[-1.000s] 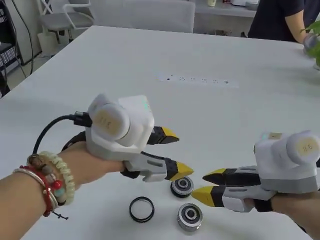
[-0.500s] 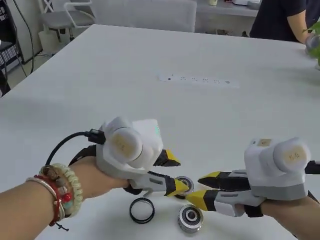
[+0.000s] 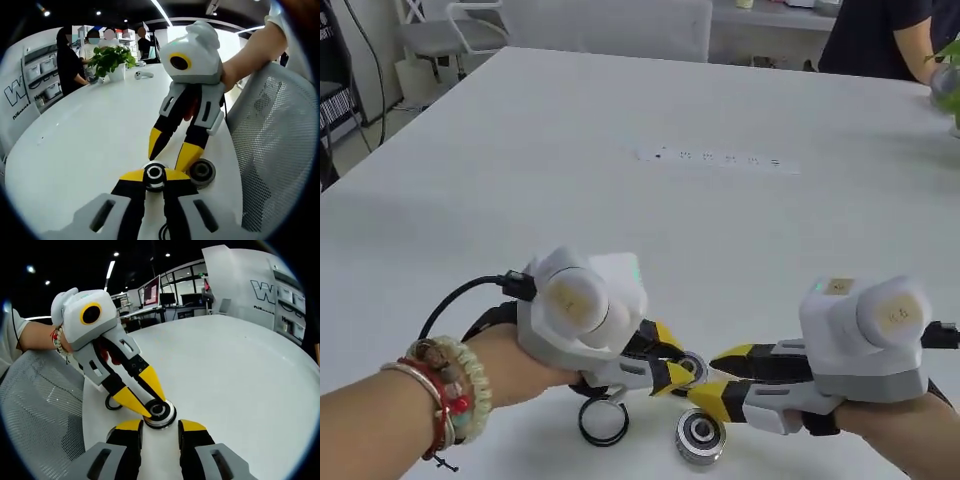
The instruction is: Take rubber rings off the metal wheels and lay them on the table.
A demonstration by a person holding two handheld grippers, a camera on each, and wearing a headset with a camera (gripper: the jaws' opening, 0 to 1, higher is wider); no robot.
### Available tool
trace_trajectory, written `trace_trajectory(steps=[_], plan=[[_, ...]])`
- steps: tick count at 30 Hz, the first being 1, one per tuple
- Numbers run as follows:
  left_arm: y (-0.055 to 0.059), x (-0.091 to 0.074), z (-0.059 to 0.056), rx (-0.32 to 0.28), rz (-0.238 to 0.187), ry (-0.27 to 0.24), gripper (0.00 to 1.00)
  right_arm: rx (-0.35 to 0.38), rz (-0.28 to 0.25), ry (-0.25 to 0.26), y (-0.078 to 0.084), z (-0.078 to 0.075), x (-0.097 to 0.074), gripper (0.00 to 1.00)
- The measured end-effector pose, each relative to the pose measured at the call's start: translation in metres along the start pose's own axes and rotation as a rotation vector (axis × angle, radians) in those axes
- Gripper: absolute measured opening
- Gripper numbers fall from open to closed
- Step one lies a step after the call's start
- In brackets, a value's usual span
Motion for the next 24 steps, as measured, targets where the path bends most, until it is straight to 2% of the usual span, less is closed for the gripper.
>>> trace_trajectory(steps=[3,11,16,24], plan=[[0.0001,0.0001,-0.0001,-0.001,-0.001,-0.002,0.07,-0.009,-0.005,0.004,-0.0015,0.0016,0.003,0.27],[0.0009,0.0004,-0.0011,-0.011,-0.006,-0.004,0.07,-0.048,0.003,0.004,-0.0016,0.002,0.0048,0.23],[0.0007,0.0008,-0.0014,-0.019,-0.01,-0.008,0.07,-0.093,0.021,-0.004,0.0004,0.0006,0.0024,0.19],[0.0013,0.0011,-0.003,-0.034,-0.015,-0.009,0.07,-0.117,0.049,-0.007,0.0014,0.0004,0.0017,0.18]])
Point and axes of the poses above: the centre of the closed fingertips' face, and the gripper's own axes: x roughly forward along the fingers, z roughly to its left, y roughly out of its underside, the point moved 3 cm from there along -x, roughly backward along the fingers, and after that the axes turned 3 degrees about x, right-handed, at the moved point
